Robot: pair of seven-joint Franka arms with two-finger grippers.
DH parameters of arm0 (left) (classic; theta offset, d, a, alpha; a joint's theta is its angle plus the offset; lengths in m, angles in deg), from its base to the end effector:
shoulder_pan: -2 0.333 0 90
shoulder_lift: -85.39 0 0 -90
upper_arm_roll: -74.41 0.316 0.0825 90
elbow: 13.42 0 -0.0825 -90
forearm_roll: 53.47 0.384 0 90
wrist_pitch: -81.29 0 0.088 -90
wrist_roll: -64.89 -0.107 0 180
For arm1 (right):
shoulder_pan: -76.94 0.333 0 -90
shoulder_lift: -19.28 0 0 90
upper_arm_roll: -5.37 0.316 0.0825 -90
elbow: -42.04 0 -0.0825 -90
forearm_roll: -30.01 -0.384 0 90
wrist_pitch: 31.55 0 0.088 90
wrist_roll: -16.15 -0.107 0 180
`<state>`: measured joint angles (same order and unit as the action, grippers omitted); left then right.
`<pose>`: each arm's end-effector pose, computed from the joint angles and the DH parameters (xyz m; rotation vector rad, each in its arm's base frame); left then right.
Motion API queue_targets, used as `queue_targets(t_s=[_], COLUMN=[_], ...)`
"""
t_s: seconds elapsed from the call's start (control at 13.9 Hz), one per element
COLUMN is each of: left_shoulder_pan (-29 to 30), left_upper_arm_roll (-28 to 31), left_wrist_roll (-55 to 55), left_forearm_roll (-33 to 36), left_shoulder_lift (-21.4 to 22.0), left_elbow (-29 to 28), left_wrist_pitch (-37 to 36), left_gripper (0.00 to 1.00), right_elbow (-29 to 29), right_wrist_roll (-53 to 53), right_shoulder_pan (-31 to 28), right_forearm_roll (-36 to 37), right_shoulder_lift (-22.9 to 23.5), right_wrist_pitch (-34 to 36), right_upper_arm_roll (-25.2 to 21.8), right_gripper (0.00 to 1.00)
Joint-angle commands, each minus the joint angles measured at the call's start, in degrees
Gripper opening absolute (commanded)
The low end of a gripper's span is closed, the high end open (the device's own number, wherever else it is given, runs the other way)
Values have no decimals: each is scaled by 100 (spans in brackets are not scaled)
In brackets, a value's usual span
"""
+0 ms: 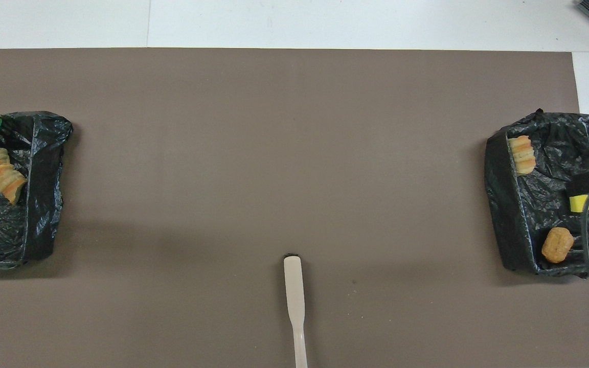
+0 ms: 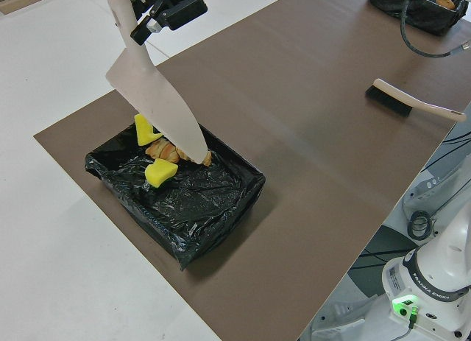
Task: Sweep and dump trash in bin
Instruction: 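Tip the dustpan over the bin with the left gripper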
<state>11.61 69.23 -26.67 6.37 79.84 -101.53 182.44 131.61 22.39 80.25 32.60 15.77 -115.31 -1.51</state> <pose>0.5971 0.1255 0.6460 -1.4985 1.6510 0.8377 0.5227 -0.0401 0.6515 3.1060 0.0667 -0.0678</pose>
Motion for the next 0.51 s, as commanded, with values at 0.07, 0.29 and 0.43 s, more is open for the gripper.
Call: queue_targets(t_s=[0.07,0.29,0.43], left_shoulder_pan=[-100,-91,-100], left_upper_arm_roll=[52,87,78], left_wrist_roll=[330,1296,1658], left_forearm_roll=[-85,-1732,-2413], left_shoulder_lift=[36,300,326], left_elbow=[215,145,127], left_wrist_pitch=[-148,-209,-472], left_gripper=[0,0,0], right_elbow=[-317,-343,-343], right_wrist_roll=[-114,-140,-140], right_shoulder_pan=[-200,-426,-769], right_forearm_roll=[-223,-311,-268], right_shoulder_lift=[105,105,96], right_wrist_pitch=[316,316,316], right_upper_arm_roll=[11,55,413], right_gripper=[100,100,100])
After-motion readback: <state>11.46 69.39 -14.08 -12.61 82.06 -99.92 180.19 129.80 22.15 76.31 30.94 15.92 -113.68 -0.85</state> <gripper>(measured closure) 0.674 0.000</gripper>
